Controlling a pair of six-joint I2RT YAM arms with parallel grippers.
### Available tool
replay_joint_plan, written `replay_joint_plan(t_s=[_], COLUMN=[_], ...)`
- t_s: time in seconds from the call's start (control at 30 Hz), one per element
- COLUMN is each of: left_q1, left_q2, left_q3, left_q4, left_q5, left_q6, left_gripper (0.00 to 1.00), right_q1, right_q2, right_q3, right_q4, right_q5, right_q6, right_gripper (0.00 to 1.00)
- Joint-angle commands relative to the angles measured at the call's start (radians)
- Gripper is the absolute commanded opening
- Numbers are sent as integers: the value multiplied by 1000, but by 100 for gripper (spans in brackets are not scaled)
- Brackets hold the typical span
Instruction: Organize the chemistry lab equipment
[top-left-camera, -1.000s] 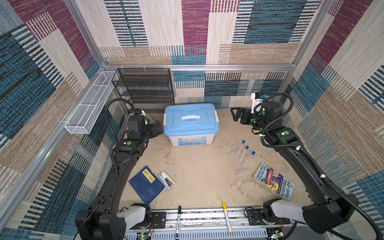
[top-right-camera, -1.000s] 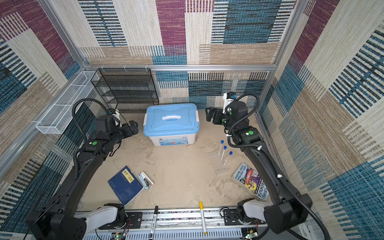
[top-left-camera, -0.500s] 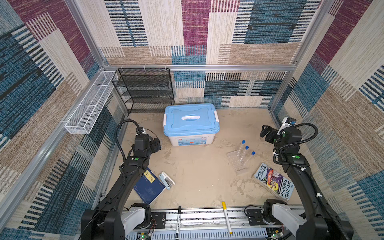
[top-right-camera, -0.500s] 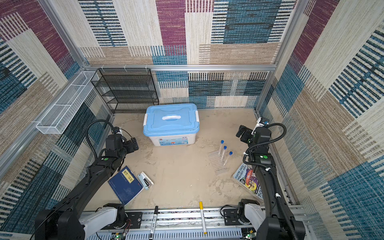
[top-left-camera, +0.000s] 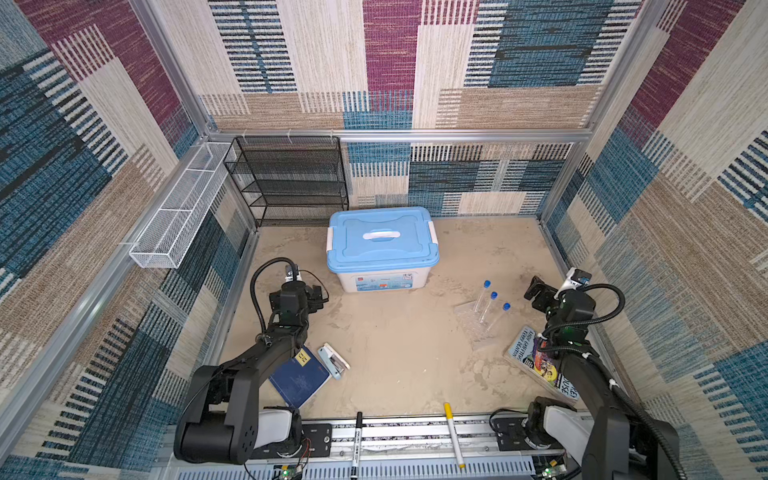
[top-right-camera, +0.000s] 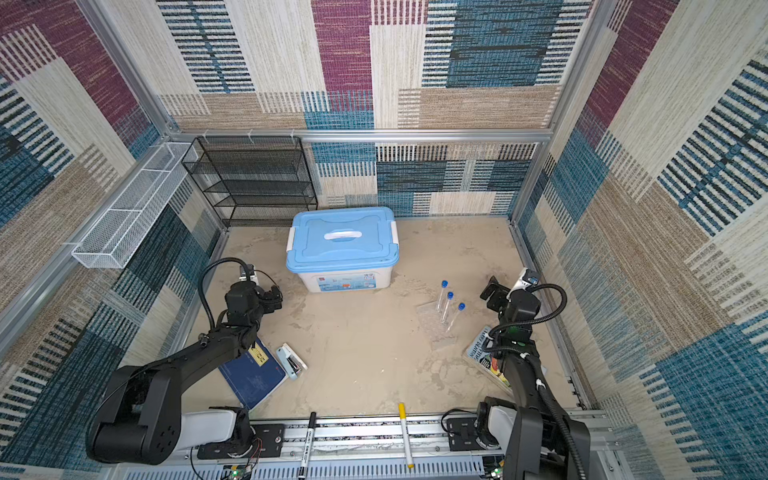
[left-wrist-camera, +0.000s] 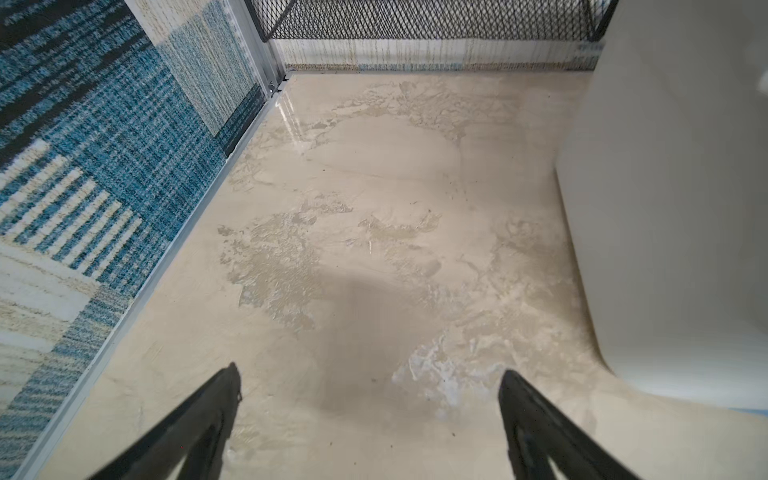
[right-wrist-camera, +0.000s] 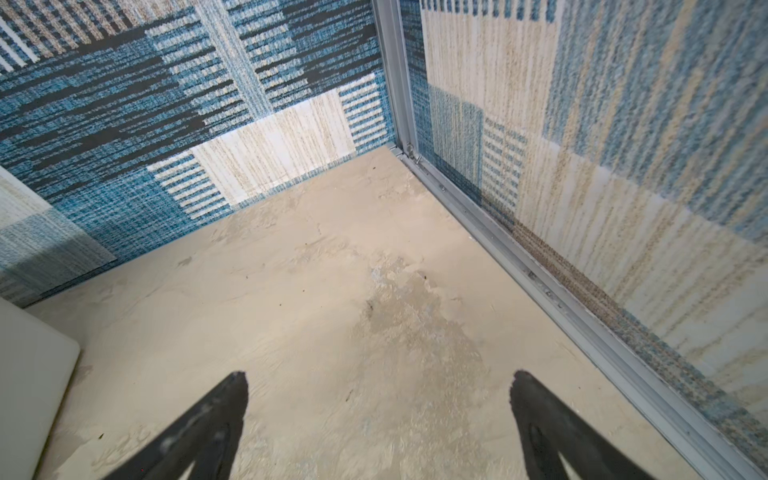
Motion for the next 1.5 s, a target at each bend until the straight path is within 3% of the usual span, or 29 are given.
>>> replay_joint_plan(t_s=[0.0,0.27,0.37,0.47,0.77,0.97,1.07,1.13,1.47], left_q1=[2,24,51,63,77,95,117,126,139], left_q2=[35,169,157,199,202,198,204,208,211], left_q3=[-4,-48,-48,-92,-86,-102,-70,-57,-50], left_q4=[145,349,315,439,428,453,399,378,372], left_q5=[-9,42,89,102,178,327,426,424,442], left_q6=[62,63,35,30,41,79,89,73,64], left_gripper=[98,98,98,98,98,96,96,97,99], right_q1=[2,74,130,164,202,217,222,224,227], right_q2=[41,178,255,280,387,427,519,491,498], right_q3=[-38,-131,-141,-146,-159,-145,-169,-153,-151], right_q4=[209,493,585,655,826,838,982,900,910], right_q5=[9,12,21,18,-39,-52,-82,-78,-83], right_q6=[-13,-66,-103,-122,-157,-178,-195,-193,-200], right_gripper=[100,100,100,100,100,100,99,99,99])
